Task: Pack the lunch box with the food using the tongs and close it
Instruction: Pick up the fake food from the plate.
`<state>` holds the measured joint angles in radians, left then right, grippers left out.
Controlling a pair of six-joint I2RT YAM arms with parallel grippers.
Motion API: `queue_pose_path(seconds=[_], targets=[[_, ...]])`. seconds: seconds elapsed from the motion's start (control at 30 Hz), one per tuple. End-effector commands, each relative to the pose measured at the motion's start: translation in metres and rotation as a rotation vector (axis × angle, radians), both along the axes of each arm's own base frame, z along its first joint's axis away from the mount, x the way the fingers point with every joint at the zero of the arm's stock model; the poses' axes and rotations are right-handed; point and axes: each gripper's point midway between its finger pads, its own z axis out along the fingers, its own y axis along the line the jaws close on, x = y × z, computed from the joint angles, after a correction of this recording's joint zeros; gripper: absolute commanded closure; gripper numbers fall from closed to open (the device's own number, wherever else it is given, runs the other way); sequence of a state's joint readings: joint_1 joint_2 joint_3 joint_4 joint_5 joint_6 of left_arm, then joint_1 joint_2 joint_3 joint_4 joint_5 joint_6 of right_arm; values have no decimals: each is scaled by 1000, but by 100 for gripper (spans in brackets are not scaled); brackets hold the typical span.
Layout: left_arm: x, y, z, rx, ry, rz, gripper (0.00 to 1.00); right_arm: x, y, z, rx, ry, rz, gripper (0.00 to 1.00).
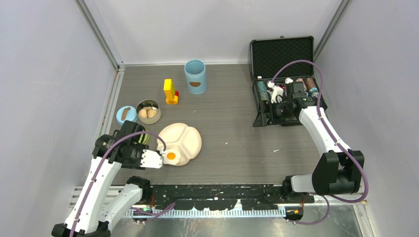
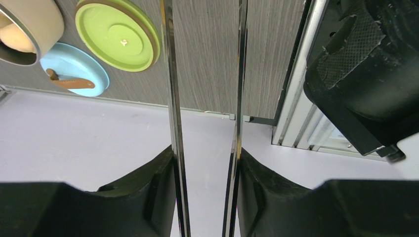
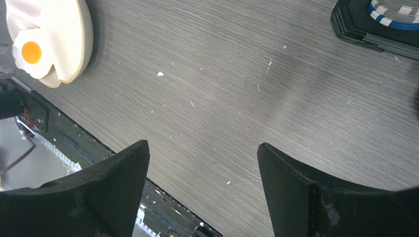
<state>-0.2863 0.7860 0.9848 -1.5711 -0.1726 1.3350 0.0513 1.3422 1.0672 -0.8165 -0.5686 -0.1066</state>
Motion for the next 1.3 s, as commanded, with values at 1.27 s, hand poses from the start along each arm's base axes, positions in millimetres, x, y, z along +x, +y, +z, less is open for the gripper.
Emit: queue_pose_path(seconds=[1.27], targets=[[8, -29, 23, -16, -28, -22, 86, 6, 0, 8, -5, -41, 3, 15]])
